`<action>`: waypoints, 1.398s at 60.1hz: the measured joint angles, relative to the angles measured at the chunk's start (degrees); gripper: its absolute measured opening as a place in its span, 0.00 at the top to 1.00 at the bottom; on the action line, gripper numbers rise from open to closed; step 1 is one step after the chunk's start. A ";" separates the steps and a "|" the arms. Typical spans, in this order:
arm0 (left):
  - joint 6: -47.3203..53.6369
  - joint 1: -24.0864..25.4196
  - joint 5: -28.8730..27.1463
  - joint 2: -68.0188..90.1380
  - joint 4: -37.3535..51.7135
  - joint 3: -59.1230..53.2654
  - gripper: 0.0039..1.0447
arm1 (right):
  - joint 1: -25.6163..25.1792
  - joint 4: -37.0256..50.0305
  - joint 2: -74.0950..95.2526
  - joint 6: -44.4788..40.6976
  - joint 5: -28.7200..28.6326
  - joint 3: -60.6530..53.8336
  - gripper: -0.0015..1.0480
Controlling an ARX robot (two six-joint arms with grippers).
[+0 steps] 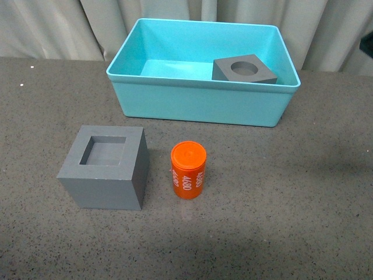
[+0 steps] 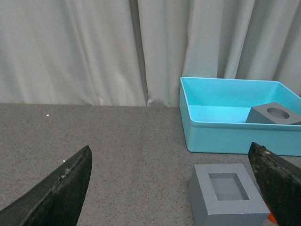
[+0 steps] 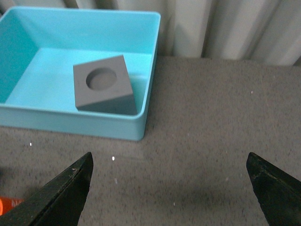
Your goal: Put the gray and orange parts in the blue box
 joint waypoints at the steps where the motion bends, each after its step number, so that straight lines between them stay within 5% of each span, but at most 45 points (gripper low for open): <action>1: 0.00 0.00 0.00 0.00 0.00 0.00 0.06 | 0.00 -0.24 -0.79 -0.02 0.11 -0.98 0.09; 28: 0.02 0.00 0.00 0.00 0.00 0.00 0.06 | -0.87 -0.55 -9.84 -2.84 1.22 -10.08 0.09; 30: -0.50 -0.72 -2.34 0.63 -0.98 0.28 0.06 | -0.87 -0.55 -9.84 -2.86 1.22 -10.08 0.09; 35: -6.38 -5.40 -18.82 10.12 -7.89 4.17 0.06 | -0.87 -0.52 -9.84 -2.99 1.20 -10.10 0.09; 40: -9.09 -7.89 -22.91 19.63 -4.28 5.73 0.06 | -0.87 -0.46 -9.94 -3.02 1.25 -10.10 0.09; 62: -17.09 -16.41 -13.51 65.31 20.61 16.81 0.06 | -0.87 -0.44 -9.94 -3.02 1.25 -10.10 0.09; 84: -17.68 -18.27 -9.51 89.70 24.00 26.88 0.06 | -0.87 -0.44 -9.94 -3.02 1.25 -10.10 0.09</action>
